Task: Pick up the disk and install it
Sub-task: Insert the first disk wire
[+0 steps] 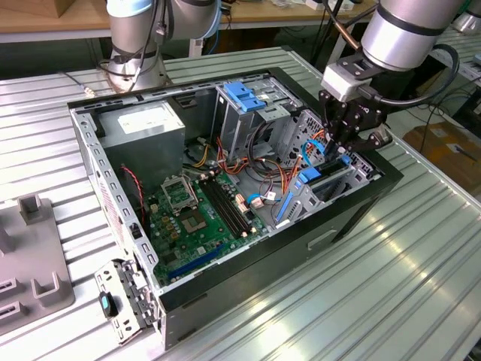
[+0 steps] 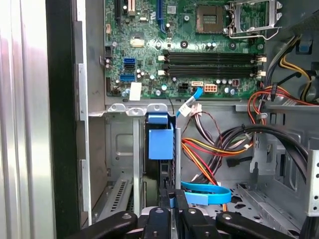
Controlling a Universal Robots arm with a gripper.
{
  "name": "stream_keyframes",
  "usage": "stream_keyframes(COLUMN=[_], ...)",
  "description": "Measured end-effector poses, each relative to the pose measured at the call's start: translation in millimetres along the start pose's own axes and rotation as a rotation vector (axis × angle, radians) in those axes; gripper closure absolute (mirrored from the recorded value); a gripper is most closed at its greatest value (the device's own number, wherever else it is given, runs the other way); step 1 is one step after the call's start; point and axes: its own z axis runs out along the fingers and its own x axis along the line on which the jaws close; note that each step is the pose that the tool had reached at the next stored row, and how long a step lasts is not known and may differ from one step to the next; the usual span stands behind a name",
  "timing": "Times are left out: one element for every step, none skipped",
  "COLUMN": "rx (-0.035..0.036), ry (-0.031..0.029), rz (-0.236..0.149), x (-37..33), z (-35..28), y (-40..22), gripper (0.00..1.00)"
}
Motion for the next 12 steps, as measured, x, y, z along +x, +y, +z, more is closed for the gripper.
stream_keyframes(rx=[0.0002, 0.0002, 0.0002, 0.0003, 0.001, 0.0032, 0.0034, 0.0034, 0.0036, 0.0036, 0.0036, 0.0036], ry=[0.0001, 0.0, 0.0, -0.0005, -0.0008, -0.0005, -0.0005, -0.0006, -0.0011, -0.001, -0.001, -0.0011], rz=[0.0, 0.0, 0.0, 0.0, -0.002, -0.007, -0.009, -0.009, -0.012, -0.014, -0.015, -0.016], x=[0.1, 0.1, 0.1, 0.1, 0.1, 0.1, 0.1, 0.1, 0.1, 0.2, 0.1, 0.1], z=[0.1, 0.1, 0.1, 0.7, 1.7, 2.4, 2.5, 2.6, 3.6, 3.7, 3.7, 4.0], y=[0.5, 0.5, 0.5, 0.6, 0.6, 0.7, 0.7, 0.7, 0.8, 0.8, 0.8, 0.8], gripper=[0.84, 0.84, 0.84, 0.84, 0.84, 0.84, 0.84, 0.84, 0.84, 0.84, 0.84, 0.84])
